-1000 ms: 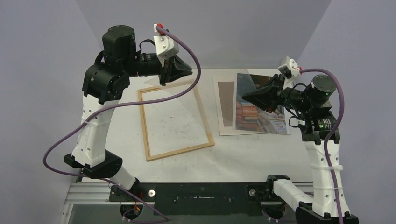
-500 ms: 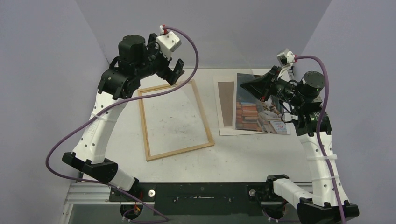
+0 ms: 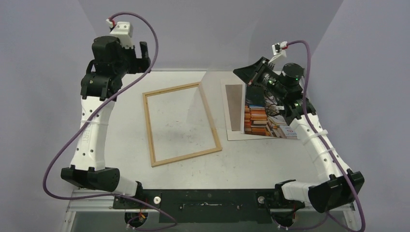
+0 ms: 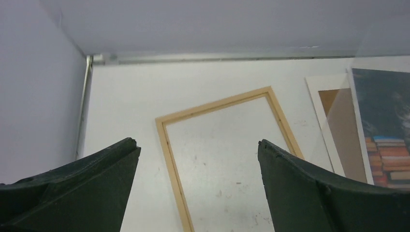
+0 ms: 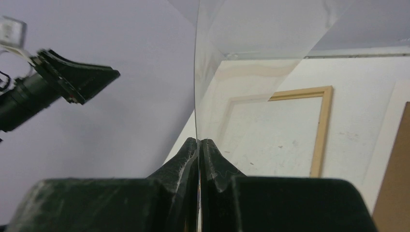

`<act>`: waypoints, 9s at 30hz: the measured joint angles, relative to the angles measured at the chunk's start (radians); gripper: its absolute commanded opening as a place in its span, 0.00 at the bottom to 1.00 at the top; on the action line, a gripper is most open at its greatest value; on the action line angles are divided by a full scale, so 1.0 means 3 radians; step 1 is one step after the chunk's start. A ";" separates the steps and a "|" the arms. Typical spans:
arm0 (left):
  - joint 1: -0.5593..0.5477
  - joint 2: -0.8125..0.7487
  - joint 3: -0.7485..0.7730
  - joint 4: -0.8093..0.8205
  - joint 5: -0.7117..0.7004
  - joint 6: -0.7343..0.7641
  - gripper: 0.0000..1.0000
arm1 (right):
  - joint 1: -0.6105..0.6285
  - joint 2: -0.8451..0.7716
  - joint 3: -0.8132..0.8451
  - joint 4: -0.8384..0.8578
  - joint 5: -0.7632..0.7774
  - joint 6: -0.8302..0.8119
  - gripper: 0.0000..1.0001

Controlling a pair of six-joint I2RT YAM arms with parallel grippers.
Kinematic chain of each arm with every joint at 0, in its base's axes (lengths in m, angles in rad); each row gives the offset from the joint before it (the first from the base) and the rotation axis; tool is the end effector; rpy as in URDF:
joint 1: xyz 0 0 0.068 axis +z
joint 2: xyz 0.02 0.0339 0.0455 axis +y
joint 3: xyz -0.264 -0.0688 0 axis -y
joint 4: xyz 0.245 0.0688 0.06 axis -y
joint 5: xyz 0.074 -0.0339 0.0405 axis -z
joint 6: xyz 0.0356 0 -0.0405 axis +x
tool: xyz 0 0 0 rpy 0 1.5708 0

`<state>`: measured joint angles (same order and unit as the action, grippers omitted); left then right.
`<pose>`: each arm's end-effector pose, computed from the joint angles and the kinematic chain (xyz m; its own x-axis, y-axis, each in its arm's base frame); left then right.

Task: Put the photo into the frame
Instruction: Pick up the photo frame item at the center of the board, then place the photo frame item in the photo frame.

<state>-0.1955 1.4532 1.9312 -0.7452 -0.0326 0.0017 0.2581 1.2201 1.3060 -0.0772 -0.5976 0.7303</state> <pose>0.2795 -0.0542 0.5127 -0.2587 0.0530 -0.9645 0.1638 0.9864 0.0102 0.2576 0.0887 0.4431 -0.4974 0.4391 -0.7482 -0.5681 0.4870 0.6634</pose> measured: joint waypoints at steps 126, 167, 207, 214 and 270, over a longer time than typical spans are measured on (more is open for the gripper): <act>0.1558 0.2233 -0.1682 0.1105 0.1999 -0.1799 0.06 | 0.1043 0.2851 0.0750 0.0879 -0.0234 0.1836 0.00; 0.1558 0.2262 -0.1647 0.1083 0.2024 -0.1787 0.06 | 0.0980 0.2667 0.0549 0.0640 -0.0332 0.1728 0.00; 0.1551 0.2289 -0.1629 0.1095 0.2079 -0.1750 0.06 | 0.0772 0.2852 0.0745 -0.0285 -0.0523 0.0599 0.34; 0.1551 0.2295 -0.1628 0.1104 0.2106 -0.1740 0.06 | 0.0716 0.2954 0.0626 -0.0047 -0.0629 0.0568 0.15; 0.1461 0.2272 -0.1760 0.1391 0.2144 -0.1624 0.13 | 0.0624 0.3229 0.0039 0.1200 -0.1147 0.1055 0.00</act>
<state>0.2428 2.1349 1.4033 -0.3279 0.6106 -0.4854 0.4454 2.1887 1.3178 0.2829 -0.9417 1.0470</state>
